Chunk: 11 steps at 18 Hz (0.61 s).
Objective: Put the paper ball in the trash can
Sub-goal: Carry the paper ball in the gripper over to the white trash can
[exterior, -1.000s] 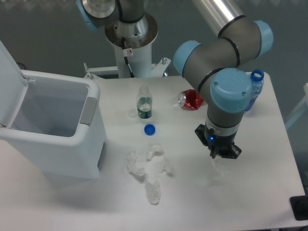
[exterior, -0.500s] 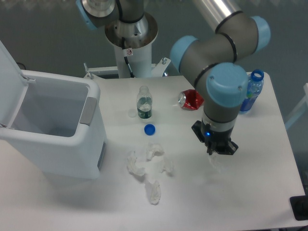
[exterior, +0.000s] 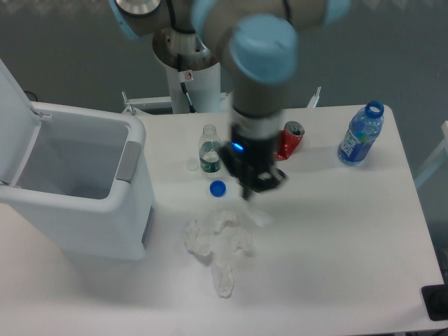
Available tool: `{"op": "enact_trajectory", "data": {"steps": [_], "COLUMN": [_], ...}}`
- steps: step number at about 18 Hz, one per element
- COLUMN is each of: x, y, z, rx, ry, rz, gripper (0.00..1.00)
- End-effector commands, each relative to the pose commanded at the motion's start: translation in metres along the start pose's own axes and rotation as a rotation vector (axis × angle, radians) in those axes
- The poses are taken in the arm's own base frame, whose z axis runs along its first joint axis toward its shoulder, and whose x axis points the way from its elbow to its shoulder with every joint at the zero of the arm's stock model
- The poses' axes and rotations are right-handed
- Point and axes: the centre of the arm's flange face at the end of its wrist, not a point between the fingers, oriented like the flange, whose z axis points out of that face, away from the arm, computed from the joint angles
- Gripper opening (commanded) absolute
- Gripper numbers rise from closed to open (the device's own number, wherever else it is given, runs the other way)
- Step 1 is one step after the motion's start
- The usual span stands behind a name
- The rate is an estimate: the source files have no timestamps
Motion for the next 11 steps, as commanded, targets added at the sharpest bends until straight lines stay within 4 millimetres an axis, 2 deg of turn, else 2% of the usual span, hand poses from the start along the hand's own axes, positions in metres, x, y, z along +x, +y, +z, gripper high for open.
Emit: {"op": "enact_trajectory", "data": {"steps": [3,6,11], "x": [0.023,0.041,0.078], "y": [-0.021,-0.032,-0.057], "z": [-0.025,-0.046,-0.048], "rx": [0.107,0.175,0.195], "ry": [-0.010,-0.018,0.008], "rz": [0.002,0.000,0.069], "gripper": [0.00,0.00,0.00]}}
